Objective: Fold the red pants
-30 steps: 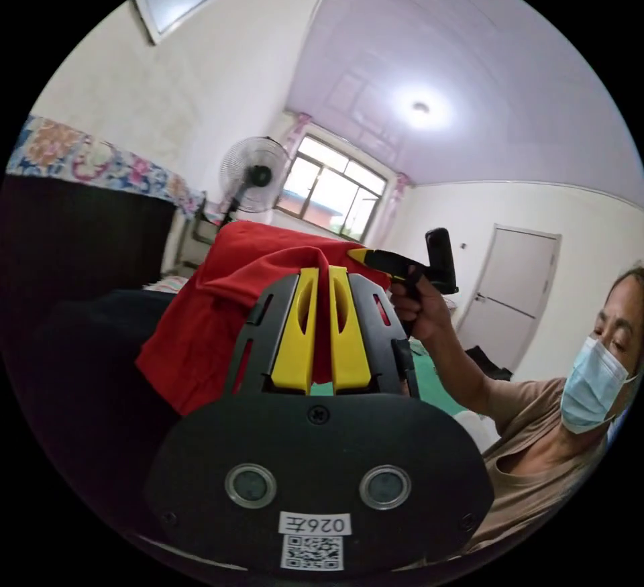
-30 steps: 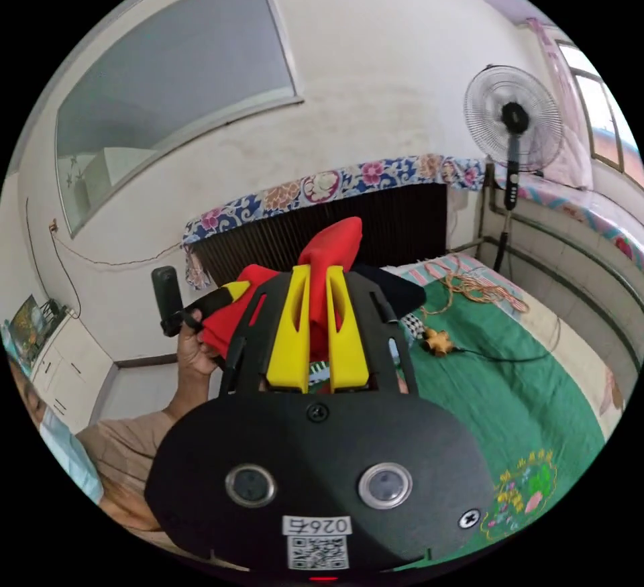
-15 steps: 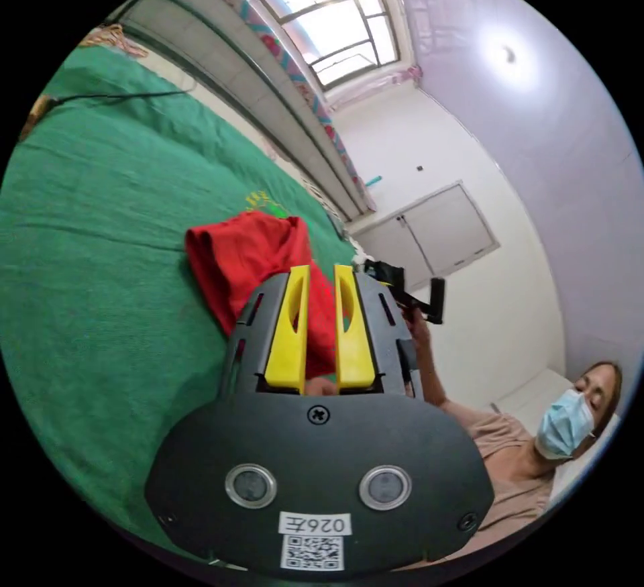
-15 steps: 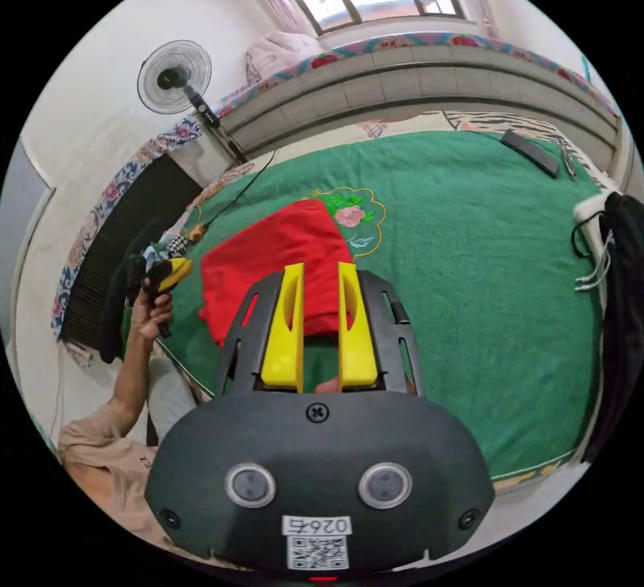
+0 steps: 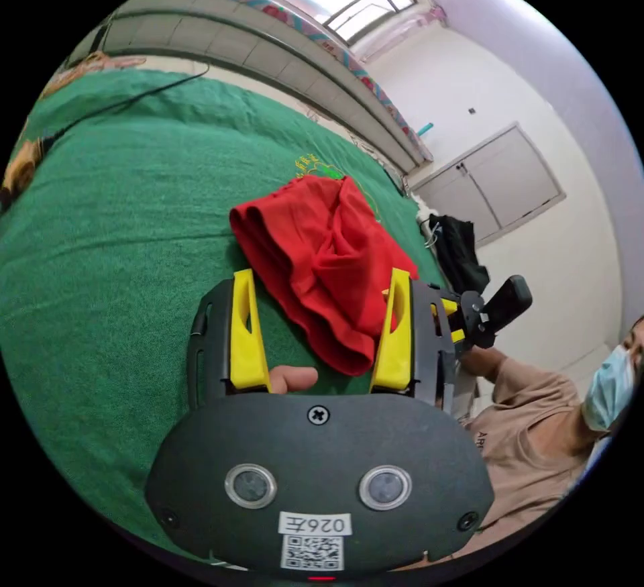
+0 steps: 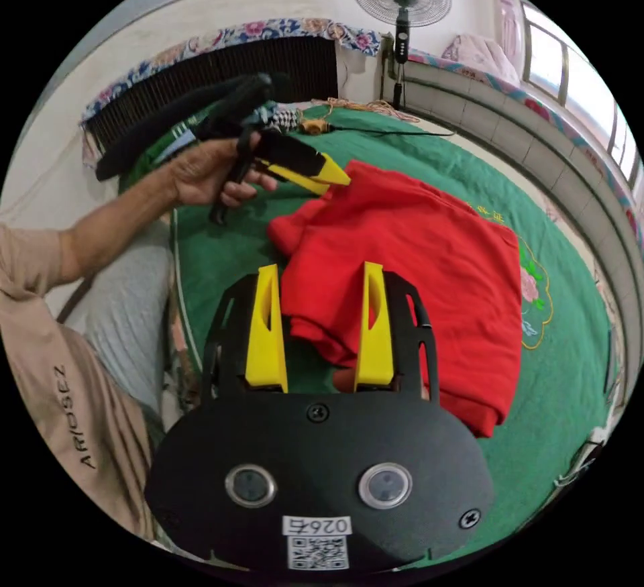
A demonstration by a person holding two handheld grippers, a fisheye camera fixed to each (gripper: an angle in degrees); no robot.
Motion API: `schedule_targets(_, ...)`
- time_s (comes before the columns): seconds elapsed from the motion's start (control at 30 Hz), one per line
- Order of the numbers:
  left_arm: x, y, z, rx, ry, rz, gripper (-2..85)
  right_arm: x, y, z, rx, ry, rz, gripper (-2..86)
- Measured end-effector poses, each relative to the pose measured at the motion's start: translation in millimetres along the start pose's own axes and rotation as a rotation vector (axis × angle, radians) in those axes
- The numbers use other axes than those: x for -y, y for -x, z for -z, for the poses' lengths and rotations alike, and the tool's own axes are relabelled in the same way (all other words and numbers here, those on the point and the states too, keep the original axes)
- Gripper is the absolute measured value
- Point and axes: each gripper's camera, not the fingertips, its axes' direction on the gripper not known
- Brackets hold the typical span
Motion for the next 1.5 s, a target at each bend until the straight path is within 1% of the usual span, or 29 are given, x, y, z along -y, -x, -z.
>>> schedule_targets(0.03,8.4,-4.9,-1.6,0.012,0.008,-0.013,27.7,-1.9,-0.3,-1.1,-0.016,0.003,0.016,12.7)
schedule_targets(0.1,18.5,-3.9,0.4,-0.034,0.003,0.012,28.2,-9.3,-9.9,3.9,-0.009,-0.017,0.016,11.5)
schedule_targets(0.17,28.9,5.4,4.7,-0.131,-0.008,0.049,28.0,-13.5,-20.7,11.5,0.047,-0.025,0.001,11.7)
schedule_targets(0.27,45.7,13.2,0.3,-0.148,-0.017,0.055,27.1,-20.4,-36.0,19.7,0.104,-0.037,-0.019,13.1)
schedule_targets(0.33,59.3,13.8,-4.8,-0.144,-0.034,0.04,25.5,-23.4,-42.0,23.3,0.072,-0.029,-0.016,11.9)
schedule_targets(0.4,73.8,16.4,-11.4,-0.17,-0.018,0.036,23.4,-26.7,-54.6,32.2,0.014,-0.003,-0.037,4.7)
schedule_targets(0.43,82.2,19.0,-13.2,-0.184,-0.01,0.036,22.1,-27.9,-60.0,35.1,0.025,-0.002,-0.054,3.9)
schedule_targets(0.5,92.3,21.4,-13.0,-0.202,0.004,0.022,22.1,-35.3,-88.0,45.7,0.128,-0.019,-0.161,1.4)
schedule_targets(0.57,103.1,21.7,-11.3,-0.26,0.005,0.0,25.0,-42.2,-110.2,50.8,0.218,-0.03,-0.241,0.7)
schedule_targets(0.67,116.2,17.3,-10.4,-0.268,0.009,-0.03,27.7,-54.7,-145.3,59.6,0.37,-0.068,-0.368,0.2)
schedule_targets(0.77,128.8,16.0,-10.6,-0.254,0.015,-0.032,27.3,-69.7,-180.9,76.9,0.496,-0.148,-0.493,0.0)
schedule_targets(0.83,136.4,18.6,-11.8,-0.25,0.004,-0.014,25.1,-79.2,-203.7,94.8,0.526,-0.216,-0.552,0.0)
schedule_targets(0.9,144.7,22.6,-17.3,-0.213,-0.001,0.02,19.8,-97.1,-238.7,128.6,0.456,-0.315,-0.64,0.1)
schedule_targets(0.93,148.9,25.4,-22.3,-0.157,-0.002,0.048,14.7,-103.6,-248.4,138.0,0.424,-0.339,-0.672,0.1)
schedule_targets(0.97,152.5,28.6,-27.7,-0.116,0.015,0.084,8.6,-119.4,-268.0,157.1,0.348,-0.382,-0.753,0.4)
schedule_targets(1.0,154.5,30.8,-28.7,-0.117,0.021,0.104,8.1,-138.4,-287.0,175.9,0.247,-0.405,-0.852,0.7)
schedule_targets(1.03,157.7,34.5,-27.3,-0.151,0.016,0.12,7.1,-148.0,-295.0,184.5,0.184,-0.406,-0.902,1.2)
schedule_targets(1.1,159.8,39.4,-27.2,-0.193,0.009,0.142,6.7,-183.3,-318.9,216.6,-0.142,-0.347,-1.073,3.6)
schedule_targets(1.13,161.1,42.0,-26.6,-0.223,-0.001,0.153,7.1,-190.7,-322.4,223.9,-0.217,-0.335,-1.113,4.3)
schedule_targets(1.17,163.5,42.8,-26.2,-0.246,-0.005,0.15,7.8,-202.6,-325.0,238.3,-0.31,-0.366,-1.159,5.9)
schedule_targets(1.2,164.9,42.7,-26.1,-0.257,-0.005,0.147,8.3,-207.8,-324.1,249.3,-0.326,-0.425,-1.165,7.3)
schedule_targets(1.23,168.1,41.2,-26.5,-0.281,-0.006,0.136,9.8,-206.8,-323.0,252.5,-0.319,-0.442,-1.148,8.0)
schedule_targets(1.27,171.3,38.4,-27.1,-0.299,-0.008,0.125,11.8,-197.9,-320.2,253.6,-0.303,-0.436,-1.087,8.8)
schedule_targets(1.33,175.9,31.5,-28.1,-0.298,-0.008,0.1,13.6,-171.1,-312.4,243.1,-0.28,-0.364,-0.93,9.5)
schedule_targets(1.4,179.9,23.9,-28.5,-0.268,-0.002,0.077,14.2,-128.9,-296.6,211.8,-0.279,-0.201,-0.72,10.6)
schedule_targets(1.43,182.2,19.2,-28.9,-0.246,0.002,0.063,13.8,-119.5,-292.0,202.4,-0.291,-0.16,-0.674,10.9)
schedule_targets(1.5,184.0,14.6,-29.6,-0.193,0.004,0.068,11.9,-91.8,-276.5,164.5,-0.357,-0.011,-0.514,14.4)
